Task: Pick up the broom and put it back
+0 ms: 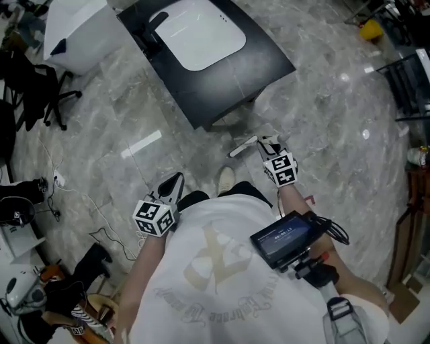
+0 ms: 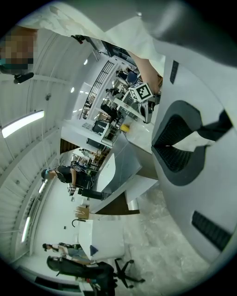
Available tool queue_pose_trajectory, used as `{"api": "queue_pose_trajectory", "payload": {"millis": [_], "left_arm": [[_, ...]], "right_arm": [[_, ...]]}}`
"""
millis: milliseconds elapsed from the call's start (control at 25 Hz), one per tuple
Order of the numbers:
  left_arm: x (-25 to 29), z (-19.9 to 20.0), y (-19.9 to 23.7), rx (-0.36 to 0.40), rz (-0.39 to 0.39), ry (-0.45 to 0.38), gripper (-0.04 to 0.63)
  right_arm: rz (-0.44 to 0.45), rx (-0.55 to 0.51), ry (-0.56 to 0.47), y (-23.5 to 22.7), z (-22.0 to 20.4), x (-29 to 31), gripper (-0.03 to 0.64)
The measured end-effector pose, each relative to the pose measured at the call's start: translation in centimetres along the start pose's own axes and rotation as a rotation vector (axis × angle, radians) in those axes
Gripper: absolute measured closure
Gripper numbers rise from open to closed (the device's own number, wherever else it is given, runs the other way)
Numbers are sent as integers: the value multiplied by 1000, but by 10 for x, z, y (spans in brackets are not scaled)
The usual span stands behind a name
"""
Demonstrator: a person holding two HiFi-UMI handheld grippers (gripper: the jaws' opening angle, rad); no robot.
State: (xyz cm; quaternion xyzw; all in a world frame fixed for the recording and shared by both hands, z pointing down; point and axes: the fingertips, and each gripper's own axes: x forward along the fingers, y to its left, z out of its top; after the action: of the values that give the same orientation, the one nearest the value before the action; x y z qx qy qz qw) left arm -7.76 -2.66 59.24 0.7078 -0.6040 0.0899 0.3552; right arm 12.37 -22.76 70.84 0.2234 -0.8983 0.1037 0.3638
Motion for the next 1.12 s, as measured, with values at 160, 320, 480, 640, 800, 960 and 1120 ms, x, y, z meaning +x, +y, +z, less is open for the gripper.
{"api": "queue_pose_trajectory", "payload": {"millis": [160, 320, 480, 640, 800, 960, 1120], "left_arm": [[-14, -10, 7, -43, 62, -14, 583], [-27, -19, 15, -80, 114, -21, 583], [-34, -28, 15, -112, 143, -23, 583], [-39, -32, 20, -136, 165, -22, 583], [-41, -38, 21, -165, 184, -23, 583], [-40, -43, 21, -186, 192, -24, 583], [-43, -50, 19, -208, 202, -26, 583]], "right_arm": [[4, -19, 66, -1, -15, 17, 522], [17, -33, 96, 4, -20, 34, 522], [27, -37, 117, 6, -21, 46, 522], [15, -12, 139, 5, -21, 59, 522], [29, -30, 134, 12, -16, 70, 522], [36, -37, 121, 19, -4, 83, 520], [46, -47, 117, 23, 8, 96, 520]]}}
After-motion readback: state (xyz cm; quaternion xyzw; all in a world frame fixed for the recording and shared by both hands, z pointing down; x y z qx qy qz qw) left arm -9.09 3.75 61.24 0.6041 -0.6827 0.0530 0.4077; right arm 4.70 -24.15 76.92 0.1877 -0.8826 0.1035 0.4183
